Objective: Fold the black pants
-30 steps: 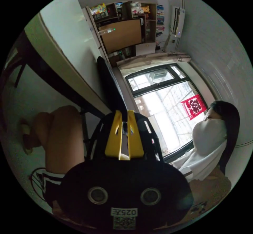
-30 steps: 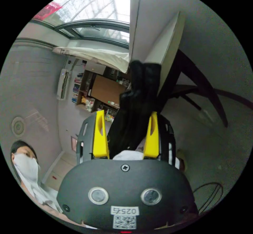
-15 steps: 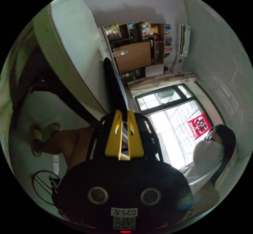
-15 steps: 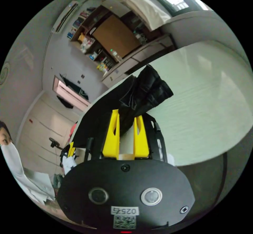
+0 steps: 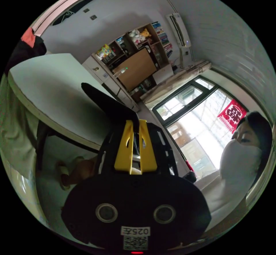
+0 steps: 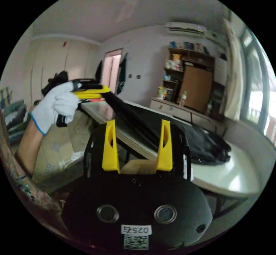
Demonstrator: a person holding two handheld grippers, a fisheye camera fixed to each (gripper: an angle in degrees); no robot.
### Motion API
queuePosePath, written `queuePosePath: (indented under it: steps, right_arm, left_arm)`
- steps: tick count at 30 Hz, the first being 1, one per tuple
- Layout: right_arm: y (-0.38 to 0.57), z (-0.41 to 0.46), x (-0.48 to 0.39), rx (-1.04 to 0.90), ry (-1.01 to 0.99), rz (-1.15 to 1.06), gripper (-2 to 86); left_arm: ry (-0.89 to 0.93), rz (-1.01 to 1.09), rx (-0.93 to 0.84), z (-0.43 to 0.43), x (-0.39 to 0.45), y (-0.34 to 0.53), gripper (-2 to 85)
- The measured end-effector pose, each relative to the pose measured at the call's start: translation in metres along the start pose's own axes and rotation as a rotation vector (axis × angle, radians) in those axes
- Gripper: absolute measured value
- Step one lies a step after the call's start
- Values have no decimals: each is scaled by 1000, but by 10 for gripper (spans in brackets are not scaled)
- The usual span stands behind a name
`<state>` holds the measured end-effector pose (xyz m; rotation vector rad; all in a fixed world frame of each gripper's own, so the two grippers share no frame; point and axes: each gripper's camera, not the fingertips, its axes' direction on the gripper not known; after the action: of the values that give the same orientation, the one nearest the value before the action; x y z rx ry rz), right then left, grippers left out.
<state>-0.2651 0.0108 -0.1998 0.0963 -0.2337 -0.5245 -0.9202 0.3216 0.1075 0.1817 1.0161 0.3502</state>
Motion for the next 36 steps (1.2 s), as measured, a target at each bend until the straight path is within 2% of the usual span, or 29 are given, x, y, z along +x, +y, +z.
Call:
queuePosePath:
  steps: [2,6,8,10,12,14,15,17,19,20,22,27,31,36]
  right_arm:
    - [-30,18,-41,48,-36,-145,207]
    - [-66,45,-88,33,78,-373,181]
    - [-70,67,-115,-15,217,-498,114]
    - [-60,71,-125,46,368,-532,21]
    - [-54,61,-110,52,279,-489,4]
    - [-61,40,-48,-18,-57,-258,-2]
    - [-63,35,-29,-37,-145,-200,-3]
    - [-58,18,45,-55,-384,-22,-4]
    - [-50,5,94,-40,-486,58,-4]
    - [-43,-3,123,-33,-550,90,-4]
    - [-32,-14,155,-37,-631,97,-3]
    - [2,-31,199,-78,-714,132,4]
    - [30,-50,232,-35,-735,199,13]
    - [60,-78,274,-4,-752,238,16]
  left_arm:
    - [-14,10,-22,-1,11,7,-12]
    - [19,-23,-77,-6,15,24,-11]
    - [46,-6,-98,-10,22,37,-7]
    - [23,69,-110,-14,32,49,2]
    - [52,153,-109,-18,38,66,24]
    - [154,309,-82,-24,39,102,67]
    - [163,353,-51,-27,39,114,77]
    - [88,474,123,-39,36,164,98]
    - [-31,564,251,-44,37,199,109]
    - [-108,603,253,-40,36,213,122]
    - [-149,654,170,-25,38,222,148]
    - [-63,914,108,21,75,235,172]
    - [-3,1081,-131,76,92,251,143]
    - [184,1173,-122,105,108,267,83]
